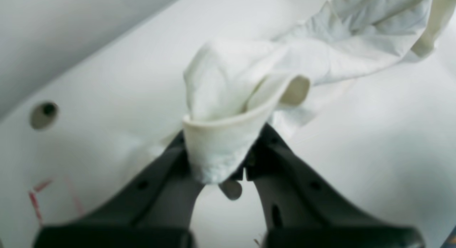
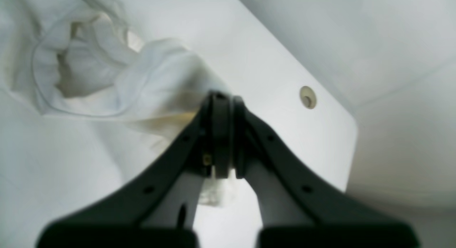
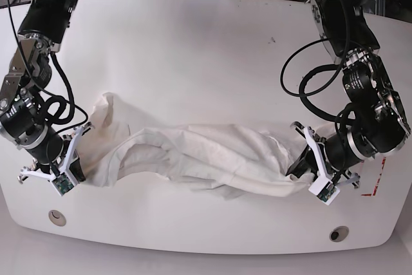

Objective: Layout the t-shirt on the table in an organized manner, then fold the t-shirt properly
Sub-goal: 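Lay the shirt down with both grippers, drawing it across the table, then release the left gripper and move it to the shirt's bunched edge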

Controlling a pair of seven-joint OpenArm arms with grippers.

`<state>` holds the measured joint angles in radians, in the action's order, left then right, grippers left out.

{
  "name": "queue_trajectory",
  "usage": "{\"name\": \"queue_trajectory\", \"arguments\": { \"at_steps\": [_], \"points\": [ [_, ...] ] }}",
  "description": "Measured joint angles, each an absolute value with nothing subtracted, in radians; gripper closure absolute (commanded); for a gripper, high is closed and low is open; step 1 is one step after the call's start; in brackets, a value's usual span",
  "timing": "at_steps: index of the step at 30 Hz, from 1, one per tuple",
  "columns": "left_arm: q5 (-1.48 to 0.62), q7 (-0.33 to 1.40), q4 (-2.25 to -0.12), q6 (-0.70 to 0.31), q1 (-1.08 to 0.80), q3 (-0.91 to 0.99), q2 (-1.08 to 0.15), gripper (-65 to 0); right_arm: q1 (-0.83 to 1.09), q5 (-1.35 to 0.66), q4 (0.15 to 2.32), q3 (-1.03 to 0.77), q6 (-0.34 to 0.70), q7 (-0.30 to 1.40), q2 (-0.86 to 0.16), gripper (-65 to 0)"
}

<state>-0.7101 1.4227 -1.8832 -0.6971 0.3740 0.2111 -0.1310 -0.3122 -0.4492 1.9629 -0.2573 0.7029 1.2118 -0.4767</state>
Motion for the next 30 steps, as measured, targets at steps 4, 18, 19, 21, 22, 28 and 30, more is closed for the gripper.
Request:
{"name": "queue_trajectory", "arguments": {
  "at_steps": [4, 18, 19, 21, 22, 28, 30],
  "points": [
    [-0.698, 1.423, -1.890, -0.697, 0.310, 0.218, -0.113, 0.0, -0.270, -0.445, 1.977, -0.285, 0.703, 1.213, -0.476, 0.0],
    [-0.704, 1.421, -1.897, -0.697, 0.113, 0.216, -0.055, 0.0, -0.184, -0.436, 1.980, -0.286, 0.700, 1.215, -0.455, 0.0],
    [-0.704, 1.422, -1.898, -0.697, 0.108, 0.216, -0.055, 0.0, -0.185, -0.432, 1.980, -0.287, 0.700, 1.215, -0.455, 0.0],
    [-0.704, 1.421, -1.898, -0.697, 0.097, 0.216, -0.056, 0.0, -0.186, -0.433, 1.980, -0.287, 0.700, 1.209, -0.455, 0.0],
    [-0.704, 1.421, -1.898, -0.697, 0.093, 0.218, -0.056, 0.0, -0.186, -0.434, 1.980, -0.287, 0.700, 1.208, -0.453, 0.0],
    [-0.704, 1.421, -1.898, -0.697, 0.078, 0.209, -0.059, -14.9, -0.186, -0.440, 1.980, -0.286, 0.700, 1.209, -0.436, 0.0],
    [-0.704, 1.420, -1.898, -0.697, 0.078, 0.192, -0.063, -23.6, -0.187, -0.440, 1.980, -0.286, 0.700, 1.209, -0.435, 0.0]
  ]
}}
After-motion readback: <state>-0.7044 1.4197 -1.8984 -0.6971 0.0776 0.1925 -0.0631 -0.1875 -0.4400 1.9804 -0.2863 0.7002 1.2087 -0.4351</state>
